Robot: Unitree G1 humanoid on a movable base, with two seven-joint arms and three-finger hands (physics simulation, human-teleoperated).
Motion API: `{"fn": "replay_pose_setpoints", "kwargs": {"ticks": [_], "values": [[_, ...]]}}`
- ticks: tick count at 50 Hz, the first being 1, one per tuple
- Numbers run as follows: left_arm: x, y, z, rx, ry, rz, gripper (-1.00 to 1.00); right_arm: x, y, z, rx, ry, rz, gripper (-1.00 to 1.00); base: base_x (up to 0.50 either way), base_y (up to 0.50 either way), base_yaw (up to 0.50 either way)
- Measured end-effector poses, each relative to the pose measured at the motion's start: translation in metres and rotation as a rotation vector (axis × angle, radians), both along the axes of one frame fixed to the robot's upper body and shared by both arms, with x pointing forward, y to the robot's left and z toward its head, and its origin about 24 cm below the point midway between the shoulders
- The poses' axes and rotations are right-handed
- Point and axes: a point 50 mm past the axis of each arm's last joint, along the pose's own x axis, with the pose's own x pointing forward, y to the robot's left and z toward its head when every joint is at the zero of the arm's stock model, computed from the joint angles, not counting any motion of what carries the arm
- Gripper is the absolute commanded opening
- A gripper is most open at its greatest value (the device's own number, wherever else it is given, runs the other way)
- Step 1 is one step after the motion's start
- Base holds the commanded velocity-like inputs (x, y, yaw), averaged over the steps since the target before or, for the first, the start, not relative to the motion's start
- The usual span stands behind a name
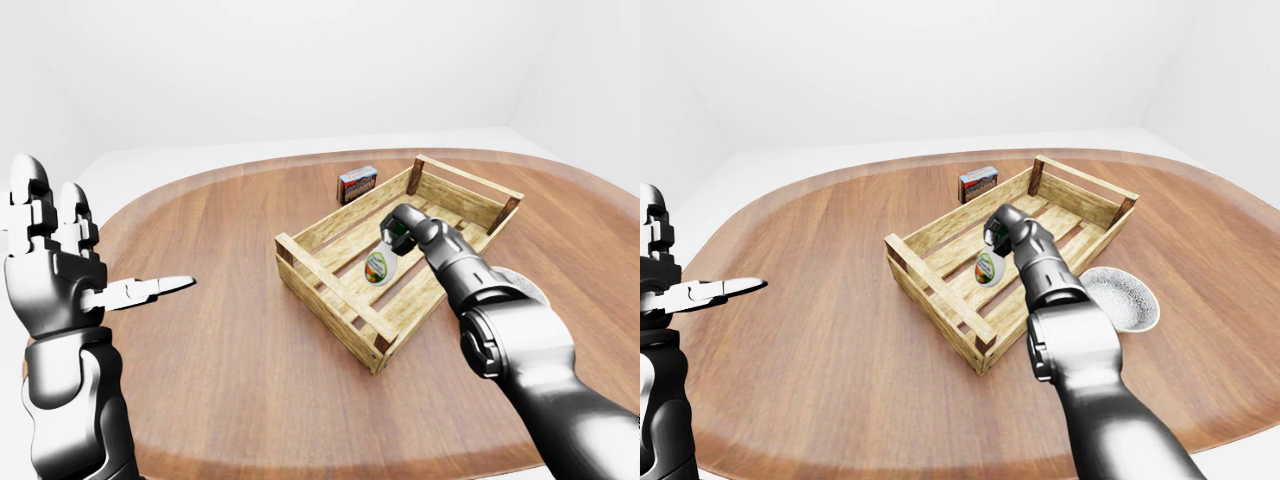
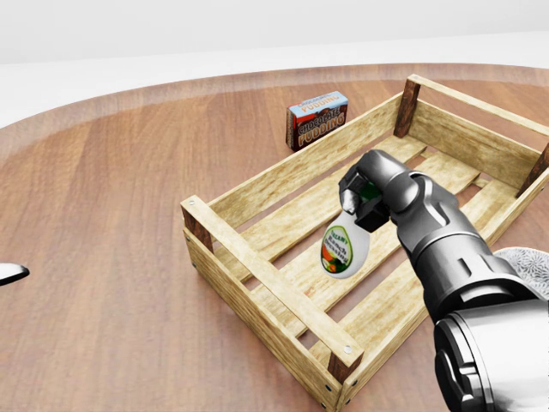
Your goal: Pick up the salad dressing and put it in the tray.
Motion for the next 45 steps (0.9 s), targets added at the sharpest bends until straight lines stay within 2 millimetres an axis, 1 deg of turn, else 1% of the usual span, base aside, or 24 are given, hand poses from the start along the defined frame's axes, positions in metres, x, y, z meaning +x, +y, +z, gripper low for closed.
{"fn": "replay_pose_setpoints", "kwargs": {"ticks": [6, 12, 25, 35, 45], "values": [[0.000, 0.000, 0.000, -0.001, 0.001, 0.000, 1.00, -0.002, 0.001, -0.006, -0.071, 0.030, 0.029, -1.00, 0.00, 0.00, 0.00], [0.001, 0.000, -0.001, -0.002, 0.005, 0.000, 1.00, -0.004, 0.000, -0.012, -0.106, 0.053, 0.039, -1.00, 0.00, 0.00, 0.00], [0.002, 0.001, -0.004, -0.006, 0.020, 0.000, 1.00, -0.010, -0.006, -0.028, -0.099, 0.067, 0.008, -1.00, 0.00, 0.00, 0.00], [0.004, 0.001, -0.007, -0.010, 0.031, -0.002, 1.00, -0.009, -0.008, -0.023, -0.057, 0.036, -0.025, -1.00, 0.00, 0.00, 0.00], [0.006, -0.001, -0.010, -0.013, 0.046, -0.007, 1.00, -0.010, -0.008, -0.026, -0.031, 0.034, -0.038, -1.00, 0.00, 0.00, 0.00]]}}
